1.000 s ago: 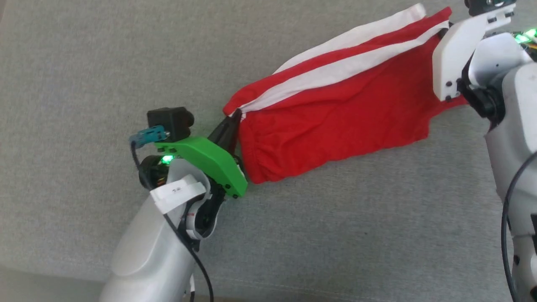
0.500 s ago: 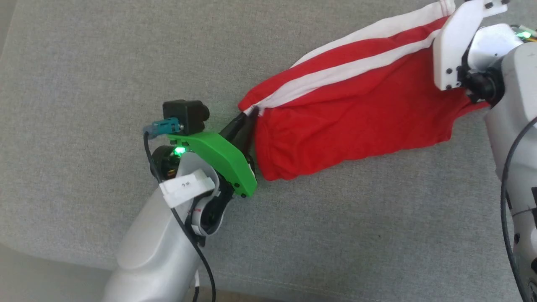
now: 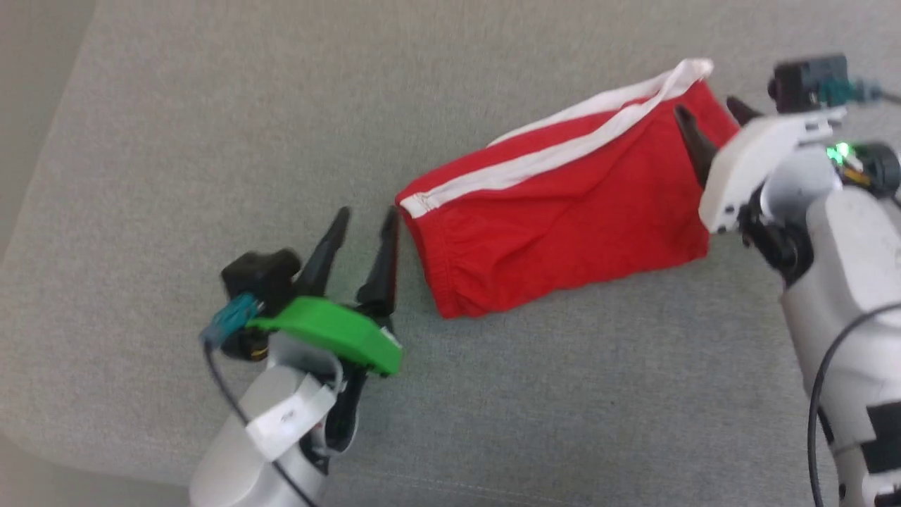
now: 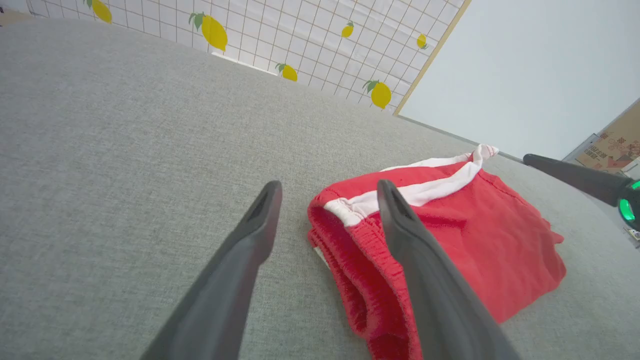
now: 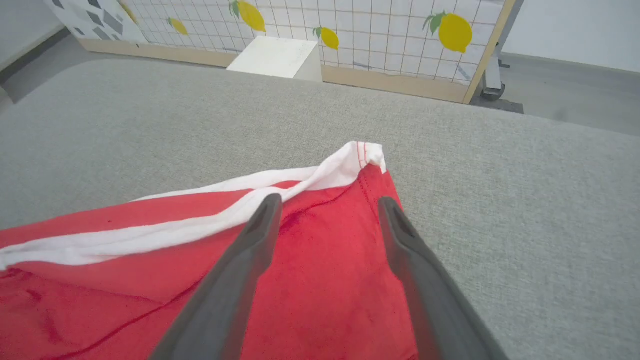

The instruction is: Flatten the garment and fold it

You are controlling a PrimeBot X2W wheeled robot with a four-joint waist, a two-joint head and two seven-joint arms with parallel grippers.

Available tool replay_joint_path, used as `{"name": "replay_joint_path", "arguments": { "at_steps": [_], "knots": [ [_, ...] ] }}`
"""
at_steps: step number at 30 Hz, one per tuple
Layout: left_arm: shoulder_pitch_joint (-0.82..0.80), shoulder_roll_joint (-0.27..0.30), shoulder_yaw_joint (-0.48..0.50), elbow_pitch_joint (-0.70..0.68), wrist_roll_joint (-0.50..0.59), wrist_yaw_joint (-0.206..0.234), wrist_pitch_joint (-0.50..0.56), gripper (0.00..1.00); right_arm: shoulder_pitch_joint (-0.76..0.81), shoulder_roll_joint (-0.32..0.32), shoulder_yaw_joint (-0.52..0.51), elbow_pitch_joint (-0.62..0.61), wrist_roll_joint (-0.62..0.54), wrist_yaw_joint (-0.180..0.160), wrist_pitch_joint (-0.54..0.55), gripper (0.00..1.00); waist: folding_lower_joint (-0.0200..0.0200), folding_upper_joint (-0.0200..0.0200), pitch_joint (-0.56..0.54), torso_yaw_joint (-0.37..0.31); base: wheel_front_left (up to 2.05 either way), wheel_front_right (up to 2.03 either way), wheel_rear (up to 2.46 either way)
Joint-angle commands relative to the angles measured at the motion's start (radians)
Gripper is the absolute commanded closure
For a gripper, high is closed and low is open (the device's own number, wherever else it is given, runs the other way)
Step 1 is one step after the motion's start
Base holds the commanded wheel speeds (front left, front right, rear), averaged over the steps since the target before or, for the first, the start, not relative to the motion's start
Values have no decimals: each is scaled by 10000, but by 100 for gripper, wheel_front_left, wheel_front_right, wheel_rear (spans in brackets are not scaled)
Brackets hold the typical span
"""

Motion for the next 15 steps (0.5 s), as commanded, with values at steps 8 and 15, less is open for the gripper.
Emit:
{"name": "replay_joint_path", "arguments": {
  "at_steps": [8,15],
  "knots": [
    [740,27,1282,-731,1682,-573,-618,0,947,142,-1090,-120,274,-13,-1080,0,-1,0,-1246,-249,0,0,0],
    [1533,-625,2626,-1561,3042,-1332,-622,0,579,396,-2212,788,283,-13,-597,0,-1,0,-1132,-202,0,0,0]
  ]
}}
